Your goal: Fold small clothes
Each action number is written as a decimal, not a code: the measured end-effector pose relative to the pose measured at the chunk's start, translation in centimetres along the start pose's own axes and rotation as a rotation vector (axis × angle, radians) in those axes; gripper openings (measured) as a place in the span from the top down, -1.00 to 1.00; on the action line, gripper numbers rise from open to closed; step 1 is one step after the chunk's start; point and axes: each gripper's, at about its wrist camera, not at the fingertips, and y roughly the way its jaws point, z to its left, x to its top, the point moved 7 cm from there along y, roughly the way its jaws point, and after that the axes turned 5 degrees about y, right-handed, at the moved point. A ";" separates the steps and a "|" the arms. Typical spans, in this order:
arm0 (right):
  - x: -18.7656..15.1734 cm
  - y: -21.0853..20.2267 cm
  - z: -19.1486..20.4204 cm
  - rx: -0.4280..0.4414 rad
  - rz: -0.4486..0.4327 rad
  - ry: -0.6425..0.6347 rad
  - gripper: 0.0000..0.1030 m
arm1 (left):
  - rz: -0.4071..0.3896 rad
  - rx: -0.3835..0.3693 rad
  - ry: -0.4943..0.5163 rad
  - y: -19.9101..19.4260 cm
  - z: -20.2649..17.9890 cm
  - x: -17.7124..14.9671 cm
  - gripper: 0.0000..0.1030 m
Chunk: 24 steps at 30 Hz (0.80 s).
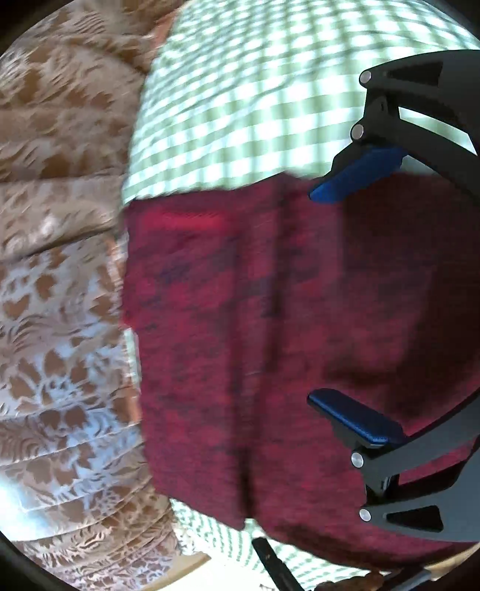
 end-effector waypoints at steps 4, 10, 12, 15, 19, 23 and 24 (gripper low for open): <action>-3.6 -2.2 -1.4 0.041 0.039 0.025 -0.93 | 0.032 0.006 -0.010 -1.7 1.2 -3.4 -0.12; -8.1 -5.5 -3.4 0.119 0.042 0.067 -0.93 | 0.046 -0.055 0.002 -4.1 2.5 -7.9 -0.13; -9.6 -6.6 -3.7 0.146 0.051 0.070 -0.93 | 0.044 -0.070 0.024 -4.9 2.6 -9.1 -0.13; -12.3 -7.7 -3.8 0.189 0.111 0.074 -0.93 | 0.051 -0.108 0.041 -6.1 2.7 -10.7 -0.13; -15.2 -9.6 -3.3 0.210 0.139 0.043 -0.86 | 0.086 -0.152 0.061 -7.4 2.6 -13.2 -0.12; -17.5 -11.1 -3.1 0.227 0.181 0.054 -0.16 | 0.143 -0.205 0.066 -7.7 2.3 -15.8 0.09; -17.8 -11.2 -3.4 0.209 0.185 0.063 -0.01 | 0.160 -0.225 0.060 -7.6 2.2 -16.2 0.18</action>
